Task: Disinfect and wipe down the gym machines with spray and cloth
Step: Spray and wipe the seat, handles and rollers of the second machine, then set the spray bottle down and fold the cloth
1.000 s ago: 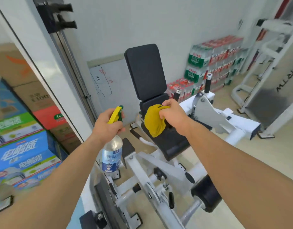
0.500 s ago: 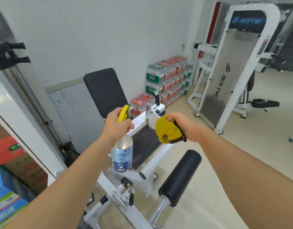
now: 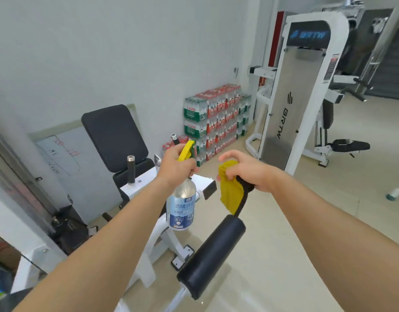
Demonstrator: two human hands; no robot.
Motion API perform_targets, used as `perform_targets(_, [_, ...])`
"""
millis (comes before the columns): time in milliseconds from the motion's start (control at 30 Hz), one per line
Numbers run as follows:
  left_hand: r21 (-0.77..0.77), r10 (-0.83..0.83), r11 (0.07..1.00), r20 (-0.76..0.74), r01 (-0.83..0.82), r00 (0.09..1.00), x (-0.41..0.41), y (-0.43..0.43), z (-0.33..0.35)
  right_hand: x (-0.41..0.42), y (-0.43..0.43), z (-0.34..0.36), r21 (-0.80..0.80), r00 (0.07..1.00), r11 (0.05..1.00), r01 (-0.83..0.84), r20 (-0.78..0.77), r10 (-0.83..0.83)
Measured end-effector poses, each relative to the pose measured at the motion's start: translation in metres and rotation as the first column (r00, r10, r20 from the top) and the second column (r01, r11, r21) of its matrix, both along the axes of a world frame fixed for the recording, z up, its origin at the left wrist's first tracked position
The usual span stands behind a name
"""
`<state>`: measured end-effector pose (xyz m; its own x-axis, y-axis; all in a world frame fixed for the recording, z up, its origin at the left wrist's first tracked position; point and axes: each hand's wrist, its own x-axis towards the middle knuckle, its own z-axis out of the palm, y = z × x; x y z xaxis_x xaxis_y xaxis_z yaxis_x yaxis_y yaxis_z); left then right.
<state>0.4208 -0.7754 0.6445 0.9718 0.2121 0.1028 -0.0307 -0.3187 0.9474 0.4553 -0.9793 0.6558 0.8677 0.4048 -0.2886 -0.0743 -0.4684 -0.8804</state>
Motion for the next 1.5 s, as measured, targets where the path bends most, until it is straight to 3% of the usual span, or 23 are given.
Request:
perform_targets(333, [-0.043, 0.074, 0.996, 0.024, -0.073, 0.997, 0.105, -0.156, 0.002, 0.093, -0.136, 0.019, -0.096, 0.979, 0.987, -0.131, 0.144, 0.144])
perform_targets(667, [0.034, 0.130, 0.991, 0.043, -0.132, 0.991, 0.269, -0.209, -0.020, 0.262, -0.150, -0.016, -0.275, 0.923, 0.940, -0.203, 0.267, 0.278])
perform_targets(900, [-0.063, 0.179, 0.982, 0.049, -0.176, 0.983, 0.437, -0.195, -0.029, 0.436, -0.107, -0.034, -0.325, 0.895, 0.935, -0.139, 0.362, 0.259])
perform_targets(1067, [-0.177, 0.308, 0.940, 0.061, -0.293, 0.949, 0.537, -0.166, -0.035, 0.541, -0.067, -0.028, -0.397, 0.846, 0.904, -0.158, 0.418, 0.331])
perform_targets(1333, [-0.039, 0.521, 0.853, 0.030, -0.520, 0.853, 0.660, -0.105, -0.062, 0.675, -0.002, -0.055, -0.418, 0.802, 0.890, -0.184, 0.460, 0.382])
perform_targets(1500, [-0.060, 0.490, 0.871, 0.052, -0.487, 0.870, 0.726, -0.062, -0.062, 0.773, 0.043, -0.072, -0.411, 0.720, 0.870, -0.272, 0.513, 0.467])
